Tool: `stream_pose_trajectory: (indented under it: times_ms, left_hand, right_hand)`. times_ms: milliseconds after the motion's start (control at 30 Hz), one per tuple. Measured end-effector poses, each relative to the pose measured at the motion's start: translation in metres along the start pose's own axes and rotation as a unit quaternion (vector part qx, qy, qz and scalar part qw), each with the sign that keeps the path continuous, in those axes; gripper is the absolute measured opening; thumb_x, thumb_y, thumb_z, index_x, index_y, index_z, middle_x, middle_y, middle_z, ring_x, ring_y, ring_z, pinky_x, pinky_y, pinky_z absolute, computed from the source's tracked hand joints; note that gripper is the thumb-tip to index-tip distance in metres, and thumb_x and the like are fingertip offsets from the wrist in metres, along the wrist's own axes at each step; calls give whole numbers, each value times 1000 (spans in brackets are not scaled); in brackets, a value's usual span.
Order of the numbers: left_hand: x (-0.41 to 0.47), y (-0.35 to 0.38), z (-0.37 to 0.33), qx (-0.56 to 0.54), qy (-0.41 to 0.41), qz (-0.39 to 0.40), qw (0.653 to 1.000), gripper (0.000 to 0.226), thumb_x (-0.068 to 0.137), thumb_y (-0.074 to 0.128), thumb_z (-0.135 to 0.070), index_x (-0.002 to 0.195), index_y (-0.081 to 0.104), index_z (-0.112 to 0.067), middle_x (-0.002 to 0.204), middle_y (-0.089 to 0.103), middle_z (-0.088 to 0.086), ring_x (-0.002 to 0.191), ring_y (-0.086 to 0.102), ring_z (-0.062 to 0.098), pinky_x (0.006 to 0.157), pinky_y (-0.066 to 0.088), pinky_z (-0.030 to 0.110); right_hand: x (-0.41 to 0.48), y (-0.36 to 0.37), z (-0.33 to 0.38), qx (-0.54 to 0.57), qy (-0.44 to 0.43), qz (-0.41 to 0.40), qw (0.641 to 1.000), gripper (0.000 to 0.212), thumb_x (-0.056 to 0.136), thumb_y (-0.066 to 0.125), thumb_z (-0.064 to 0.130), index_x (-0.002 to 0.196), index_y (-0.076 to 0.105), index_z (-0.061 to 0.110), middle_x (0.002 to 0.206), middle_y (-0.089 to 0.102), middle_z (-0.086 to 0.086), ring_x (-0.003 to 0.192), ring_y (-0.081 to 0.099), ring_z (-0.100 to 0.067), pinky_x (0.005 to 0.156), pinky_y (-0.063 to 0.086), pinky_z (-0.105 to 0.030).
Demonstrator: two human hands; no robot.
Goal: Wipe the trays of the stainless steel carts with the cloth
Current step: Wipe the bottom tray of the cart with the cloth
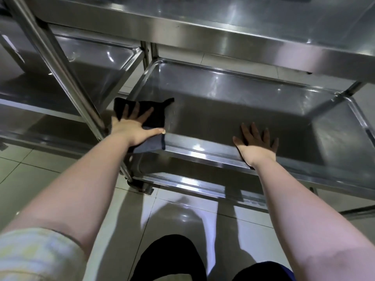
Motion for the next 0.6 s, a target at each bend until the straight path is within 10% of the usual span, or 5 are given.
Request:
stream_pose_trajectory:
  times_ms: [300,400,600]
  left_hand:
    - [-11,20,-106,13,64,8,998,105,54,12,-103,147,-8,-58,161,-21,-2,146,-20,40,107,-12,71]
    - [-33,40,-208,9,143,24,989,100,61,18,-99,148,-5,-56,162,-21,-1,145,-24,40,103,-19,72]
    - [-59,40,-272,-54,201,-16,978,78,84,33,-81,152,17,-47,164,-4,0,149,-11,34,113,-12,63]
  right_hand:
    - [2,2,3,-1,-7,-13,1000,64,93,22,70,151,4,50,163,-6,15,150,-10,-29,114,-12,-58]
    - [6,-8,-9,176,23,-42,983,57,98,36,55,151,25,39,162,18,8,151,2,-18,116,-11,-48]
    - [-13,-24,-40,629,36,-141,764,39,101,51,17,140,50,16,138,55,-5,119,53,-15,95,45,-22]
Point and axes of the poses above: each hand's wrist, its own x-axis towards the middle knuckle, its own y-axis out of the palm, z = x × y, the point moved 9 cm from there along x, towards the middle knuckle
